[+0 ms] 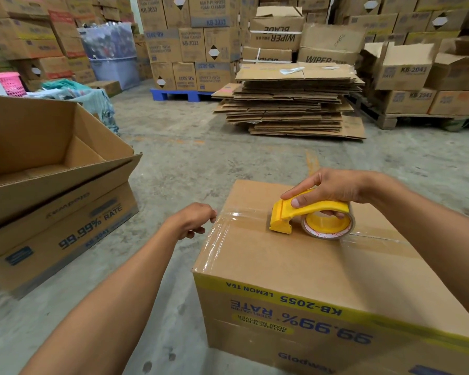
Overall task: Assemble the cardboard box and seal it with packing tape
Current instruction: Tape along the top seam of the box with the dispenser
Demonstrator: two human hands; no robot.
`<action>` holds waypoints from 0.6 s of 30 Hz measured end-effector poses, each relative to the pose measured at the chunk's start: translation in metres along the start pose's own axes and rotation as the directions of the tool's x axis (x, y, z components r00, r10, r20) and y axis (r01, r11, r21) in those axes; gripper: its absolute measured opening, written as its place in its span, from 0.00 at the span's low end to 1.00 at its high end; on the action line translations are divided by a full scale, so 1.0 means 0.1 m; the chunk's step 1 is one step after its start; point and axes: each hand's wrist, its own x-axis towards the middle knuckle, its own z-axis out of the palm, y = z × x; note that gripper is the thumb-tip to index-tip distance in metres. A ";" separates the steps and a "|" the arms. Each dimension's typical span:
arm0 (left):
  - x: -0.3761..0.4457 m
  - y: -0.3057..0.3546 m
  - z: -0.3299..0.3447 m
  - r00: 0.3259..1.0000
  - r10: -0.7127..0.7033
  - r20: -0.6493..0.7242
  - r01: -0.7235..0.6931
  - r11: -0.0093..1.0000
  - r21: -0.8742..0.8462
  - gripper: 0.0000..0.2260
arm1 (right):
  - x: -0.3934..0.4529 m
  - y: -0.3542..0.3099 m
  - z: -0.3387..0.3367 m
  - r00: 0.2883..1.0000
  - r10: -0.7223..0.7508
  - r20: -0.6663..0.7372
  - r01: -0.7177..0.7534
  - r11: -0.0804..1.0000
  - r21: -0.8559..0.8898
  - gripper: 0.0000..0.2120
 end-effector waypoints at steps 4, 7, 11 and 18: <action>-0.02 0.05 0.10 0.996 -0.053 0.073 0.049 0.997 0.056 0.08 | -0.05 0.10 0.02 1.000 0.011 -0.017 -0.011 1.000 0.003 0.15; -0.02 0.11 0.10 0.990 -0.107 0.097 0.096 0.989 0.113 0.15 | -0.08 0.19 0.03 0.999 0.038 -0.037 -0.038 0.999 -0.009 0.15; 0.04 -0.13 0.19 0.994 -0.091 -0.065 0.096 0.993 0.064 0.24 | -0.12 0.30 0.05 0.997 0.073 -0.027 -0.073 0.997 -0.009 0.13; -0.04 -0.10 0.35 0.844 0.428 -0.324 -0.478 0.874 -0.091 0.22 | -0.13 0.25 -0.04 0.994 0.082 -0.069 -0.084 0.996 -0.030 0.13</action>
